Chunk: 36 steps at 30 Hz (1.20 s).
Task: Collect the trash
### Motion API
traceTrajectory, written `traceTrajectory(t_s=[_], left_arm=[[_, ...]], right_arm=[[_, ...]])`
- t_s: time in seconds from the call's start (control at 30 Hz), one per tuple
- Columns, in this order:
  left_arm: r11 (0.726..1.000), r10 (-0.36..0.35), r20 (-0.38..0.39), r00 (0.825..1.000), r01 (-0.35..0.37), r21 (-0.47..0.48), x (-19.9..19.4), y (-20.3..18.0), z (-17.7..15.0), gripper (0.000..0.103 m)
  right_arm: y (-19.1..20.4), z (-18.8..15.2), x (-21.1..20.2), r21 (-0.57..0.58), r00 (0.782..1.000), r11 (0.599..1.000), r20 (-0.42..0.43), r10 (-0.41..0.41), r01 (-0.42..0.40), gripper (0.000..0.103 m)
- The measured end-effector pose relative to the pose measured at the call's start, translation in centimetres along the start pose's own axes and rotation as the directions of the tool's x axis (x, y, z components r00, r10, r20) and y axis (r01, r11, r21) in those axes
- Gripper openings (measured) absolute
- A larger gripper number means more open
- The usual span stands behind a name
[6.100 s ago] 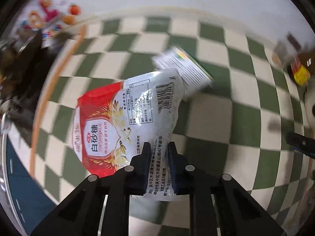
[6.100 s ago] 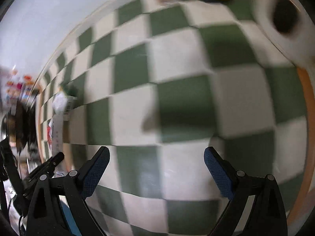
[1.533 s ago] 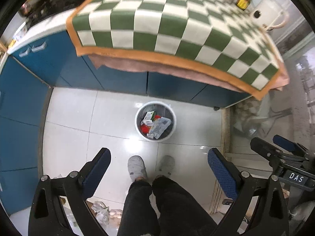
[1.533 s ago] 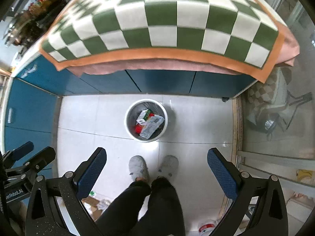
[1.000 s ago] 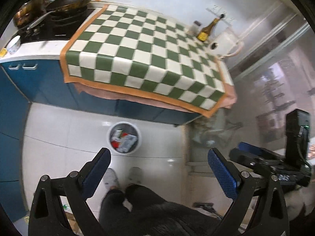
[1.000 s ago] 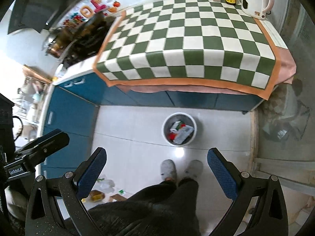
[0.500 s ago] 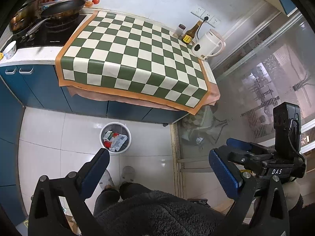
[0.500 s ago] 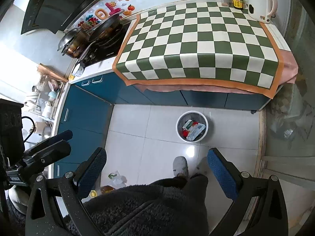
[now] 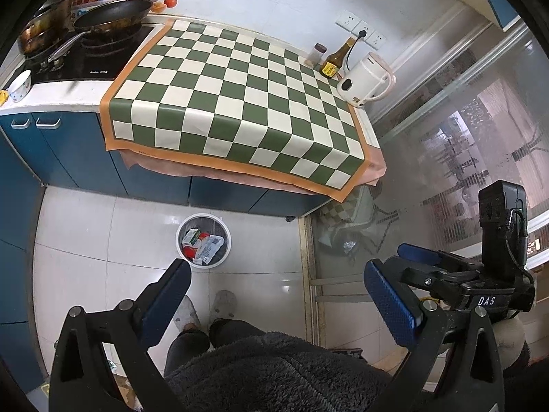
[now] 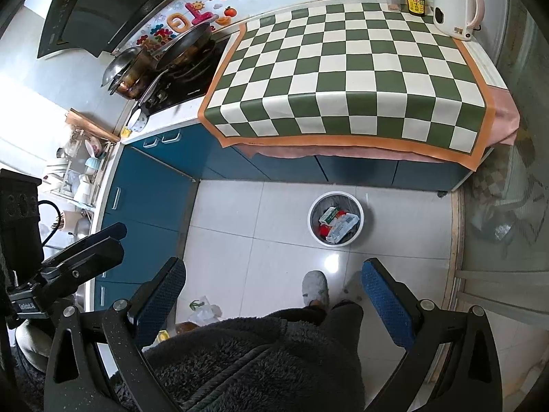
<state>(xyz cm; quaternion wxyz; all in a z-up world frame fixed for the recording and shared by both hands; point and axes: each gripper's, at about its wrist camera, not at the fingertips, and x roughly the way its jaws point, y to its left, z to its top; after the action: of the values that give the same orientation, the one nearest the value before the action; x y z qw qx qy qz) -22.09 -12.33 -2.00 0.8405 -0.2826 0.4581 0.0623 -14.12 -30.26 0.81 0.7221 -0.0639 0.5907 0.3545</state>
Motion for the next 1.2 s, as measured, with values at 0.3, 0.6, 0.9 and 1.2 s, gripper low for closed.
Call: traceTrajectory(t_s=[0.3,0.6,0.9,1.2], left_arm=[[0.999,0.040,-0.009,0.999,-0.040,0.020,0.9,-0.1,0.0,0.103],[0.999,0.045,-0.013,0.999,-0.045,0.020,1.1,-0.2,0.1,0.103],[0.999,0.044,-0.009,0.999,-0.044,0.014,1.1,-0.4,0.1,0.103],[0.999,0.045,-0.010,0.999,-0.045,0.016,1.1,-0.3,0.2,0.103]], right_arm=[[-0.1,0.8,0.5,-0.015,1.000,1.000,-0.023,-0.002,0.002,0.103],[-0.3,1.1,0.8,-0.019,1.000,1.000,-0.029,0.002,-0.002,0.103],[-0.2,1.3,1.0,-0.017,0.999,1.000,-0.033,0.005,-0.005,0.103],[-0.3,1.2,1.0,-0.021,0.999,1.000,-0.034,0.004,-0.004,0.103]])
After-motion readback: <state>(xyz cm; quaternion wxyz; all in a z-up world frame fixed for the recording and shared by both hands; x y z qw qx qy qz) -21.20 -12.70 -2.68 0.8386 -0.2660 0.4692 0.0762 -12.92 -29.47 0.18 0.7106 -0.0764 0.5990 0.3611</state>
